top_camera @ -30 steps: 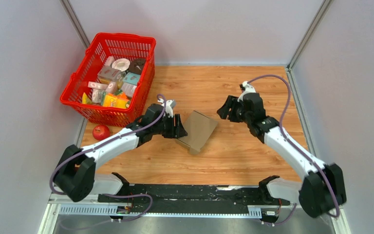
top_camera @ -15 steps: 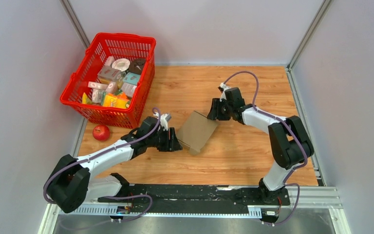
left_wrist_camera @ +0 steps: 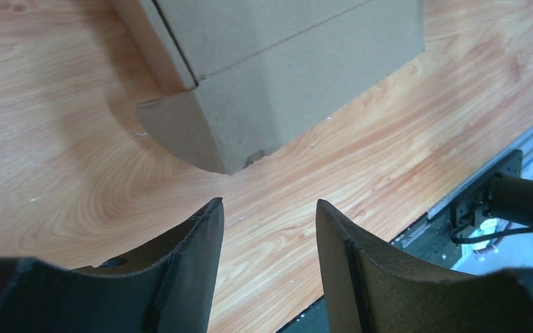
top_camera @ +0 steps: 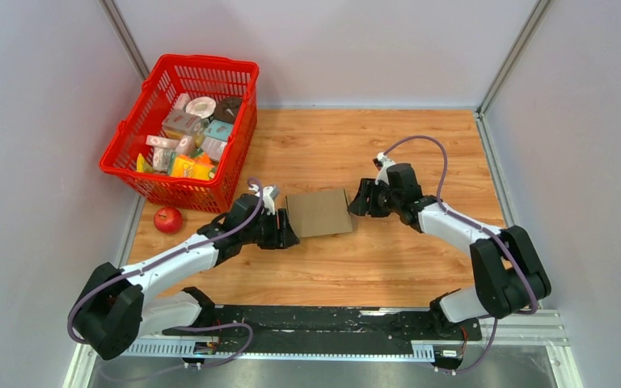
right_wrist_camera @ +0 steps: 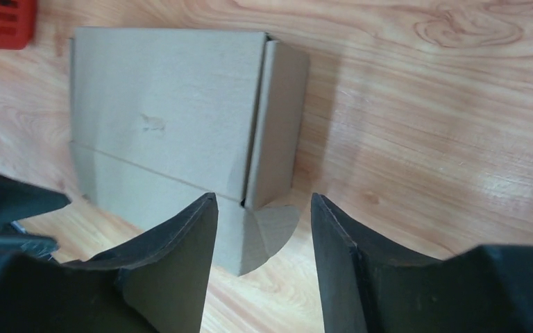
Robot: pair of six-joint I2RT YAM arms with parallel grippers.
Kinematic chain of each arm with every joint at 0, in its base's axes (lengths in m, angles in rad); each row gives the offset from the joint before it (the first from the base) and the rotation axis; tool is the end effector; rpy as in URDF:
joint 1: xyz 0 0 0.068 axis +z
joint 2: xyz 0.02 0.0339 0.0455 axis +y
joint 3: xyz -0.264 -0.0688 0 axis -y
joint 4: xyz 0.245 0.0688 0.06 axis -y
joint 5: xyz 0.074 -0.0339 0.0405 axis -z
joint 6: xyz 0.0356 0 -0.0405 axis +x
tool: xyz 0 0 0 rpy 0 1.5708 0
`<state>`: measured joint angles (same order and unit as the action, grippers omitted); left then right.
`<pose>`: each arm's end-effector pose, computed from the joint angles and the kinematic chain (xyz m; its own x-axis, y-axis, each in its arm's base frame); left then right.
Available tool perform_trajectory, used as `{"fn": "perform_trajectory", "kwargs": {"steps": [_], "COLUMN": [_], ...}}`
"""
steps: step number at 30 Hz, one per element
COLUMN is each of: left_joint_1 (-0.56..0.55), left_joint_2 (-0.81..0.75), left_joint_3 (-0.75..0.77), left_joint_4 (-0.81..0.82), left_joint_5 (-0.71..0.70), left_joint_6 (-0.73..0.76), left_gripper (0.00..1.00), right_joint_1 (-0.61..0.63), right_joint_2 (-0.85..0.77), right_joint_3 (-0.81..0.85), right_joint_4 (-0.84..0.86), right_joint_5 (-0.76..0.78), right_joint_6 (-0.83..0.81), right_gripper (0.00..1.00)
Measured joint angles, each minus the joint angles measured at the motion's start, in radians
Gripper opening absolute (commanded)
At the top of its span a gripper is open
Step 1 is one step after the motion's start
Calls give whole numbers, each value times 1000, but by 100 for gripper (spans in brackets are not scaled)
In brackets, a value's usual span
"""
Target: Fold the paper box
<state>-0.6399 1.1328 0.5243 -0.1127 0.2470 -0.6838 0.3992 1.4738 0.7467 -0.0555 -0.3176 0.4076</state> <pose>0.1752 -0.1412 0.1901 -0.8694 -0.1165 -0.4802 0.2284 0.7670 -0.5996 0.2664 0.1244 0.1822 -0.8237 0.0612 -0.5637 -0.2688 0.8332 0.4832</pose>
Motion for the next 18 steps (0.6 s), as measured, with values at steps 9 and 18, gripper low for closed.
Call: {"fn": "perform_trajectory", "kwargs": {"steps": [9,18], "left_joint_1": [43,153], "left_joint_2": [-58,125], "left_joint_3": [6,71], "left_joint_4": [-19,53], "left_joint_5": [-80,-11], "left_joint_6": [40,69], "left_gripper": [75,64], "right_joint_1": [-2,-2], "right_joint_2": [-38,15], "right_joint_3": [10,-61], "right_joint_4": [51,163], "right_joint_5": [-72,-90], "right_joint_6": [11,17], "right_gripper": [56,43]}}
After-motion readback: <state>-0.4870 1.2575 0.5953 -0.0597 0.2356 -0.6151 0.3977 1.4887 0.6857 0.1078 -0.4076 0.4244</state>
